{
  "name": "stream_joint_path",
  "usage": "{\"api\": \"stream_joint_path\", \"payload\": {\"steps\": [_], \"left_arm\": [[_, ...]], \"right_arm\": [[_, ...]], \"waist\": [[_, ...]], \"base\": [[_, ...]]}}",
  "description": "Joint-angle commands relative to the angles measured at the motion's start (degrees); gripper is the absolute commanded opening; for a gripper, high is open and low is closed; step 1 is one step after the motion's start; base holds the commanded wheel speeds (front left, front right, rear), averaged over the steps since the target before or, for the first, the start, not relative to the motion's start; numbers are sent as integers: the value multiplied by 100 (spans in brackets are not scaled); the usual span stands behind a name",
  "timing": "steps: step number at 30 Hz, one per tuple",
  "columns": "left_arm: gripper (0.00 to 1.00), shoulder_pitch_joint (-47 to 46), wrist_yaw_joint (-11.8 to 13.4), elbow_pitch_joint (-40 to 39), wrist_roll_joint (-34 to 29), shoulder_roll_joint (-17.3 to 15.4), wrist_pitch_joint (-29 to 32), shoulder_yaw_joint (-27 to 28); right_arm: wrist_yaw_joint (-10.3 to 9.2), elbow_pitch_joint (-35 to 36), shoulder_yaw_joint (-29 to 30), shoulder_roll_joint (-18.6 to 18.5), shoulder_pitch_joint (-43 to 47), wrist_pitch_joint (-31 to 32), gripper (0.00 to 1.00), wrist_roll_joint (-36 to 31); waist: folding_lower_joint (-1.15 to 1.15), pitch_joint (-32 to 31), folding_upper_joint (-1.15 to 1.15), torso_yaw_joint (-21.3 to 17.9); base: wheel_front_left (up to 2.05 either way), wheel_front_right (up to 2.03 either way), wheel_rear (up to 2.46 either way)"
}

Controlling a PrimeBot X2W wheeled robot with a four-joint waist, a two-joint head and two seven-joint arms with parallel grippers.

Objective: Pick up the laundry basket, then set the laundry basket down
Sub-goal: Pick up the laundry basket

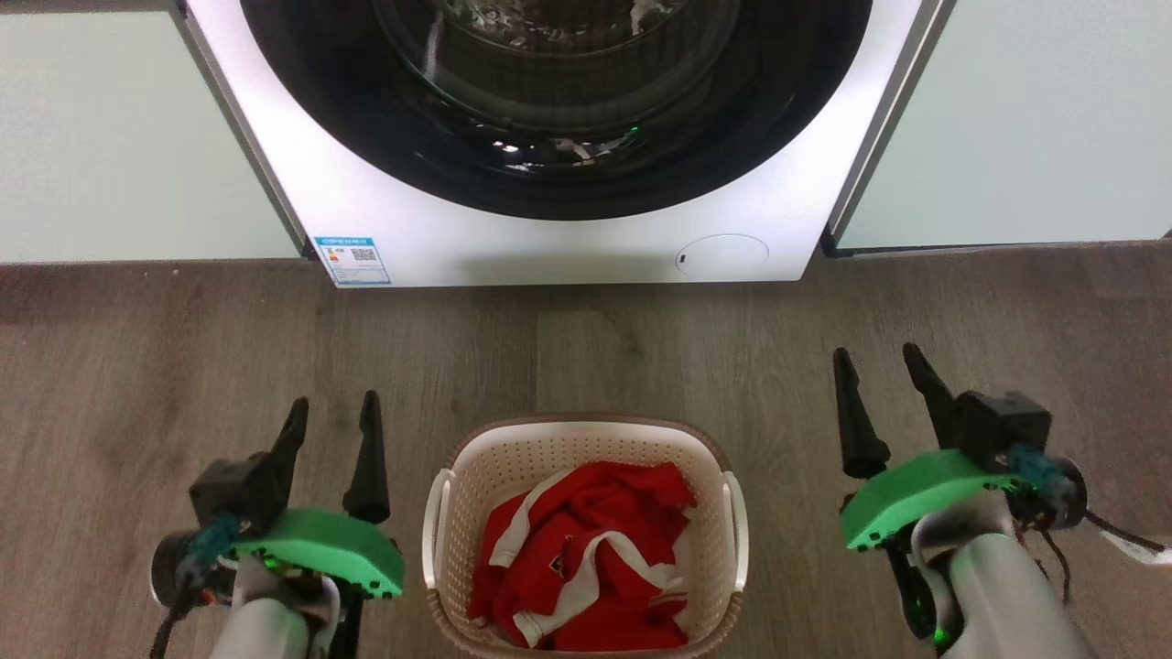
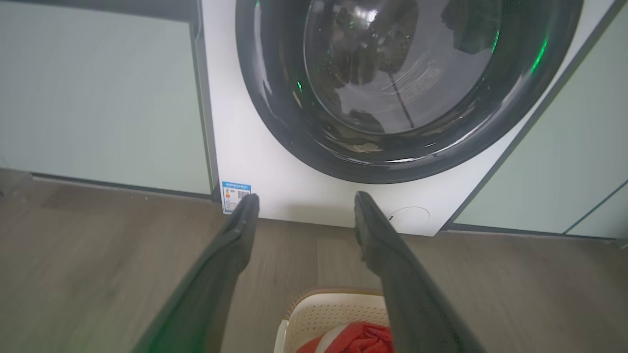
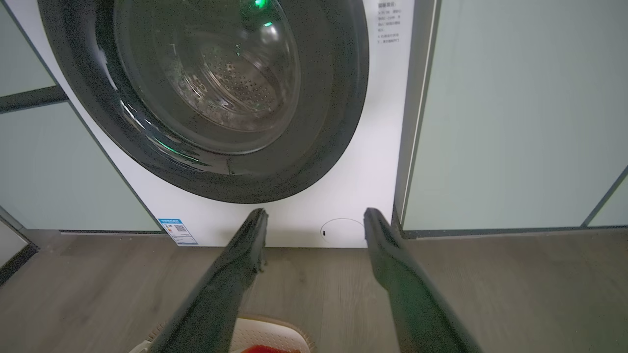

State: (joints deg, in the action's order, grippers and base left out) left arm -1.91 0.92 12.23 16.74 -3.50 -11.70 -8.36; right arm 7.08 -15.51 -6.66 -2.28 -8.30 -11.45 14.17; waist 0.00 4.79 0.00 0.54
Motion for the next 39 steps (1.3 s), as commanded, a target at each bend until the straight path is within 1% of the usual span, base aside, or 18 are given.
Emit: {"api": "stream_joint_path", "payload": {"steps": [1,9,15,24,30,34,39], "left_arm": [[100,-271,-40,-188,-150,-22,-73,195],[100,-290,-113,-105,-717,27,-209,241],[100,-457,-155,104,-1271,44,-328,178],[100,-930,-335,815,-1355,54,-330,44],[100,-1422,-475,1517,-1307,58,-330,-48],[100,-1771,-624,1890,-1270,59,-330,-153],[100,-2085,-691,2218,-1283,57,-330,-185]], "right_arm": [[36,188,-144,-52,-253,-100,100,-156],[38,139,-211,-56,-322,-234,100,-739],[41,-47,-236,-60,-464,-352,100,-1327],[41,-598,-201,-60,-808,-355,100,-1354],[41,-989,-92,-60,-1140,-355,100,-1282],[41,-1244,-163,-60,-1395,-355,100,-1304],[41,-1562,-281,-60,-1645,-355,100,-1219]], "waist": [[0,2,0,1],[0,103,0,-30],[0,413,0,-61],[0,1057,0,-48],[0,1571,0,-5],[0,1913,0,-16],[0,2225,0,-19]], "base": [[0,0,0],[0,0,0],[0,0,0],[0,0,0],[0,0,0],[0,0,0],[0,0,0]]}}
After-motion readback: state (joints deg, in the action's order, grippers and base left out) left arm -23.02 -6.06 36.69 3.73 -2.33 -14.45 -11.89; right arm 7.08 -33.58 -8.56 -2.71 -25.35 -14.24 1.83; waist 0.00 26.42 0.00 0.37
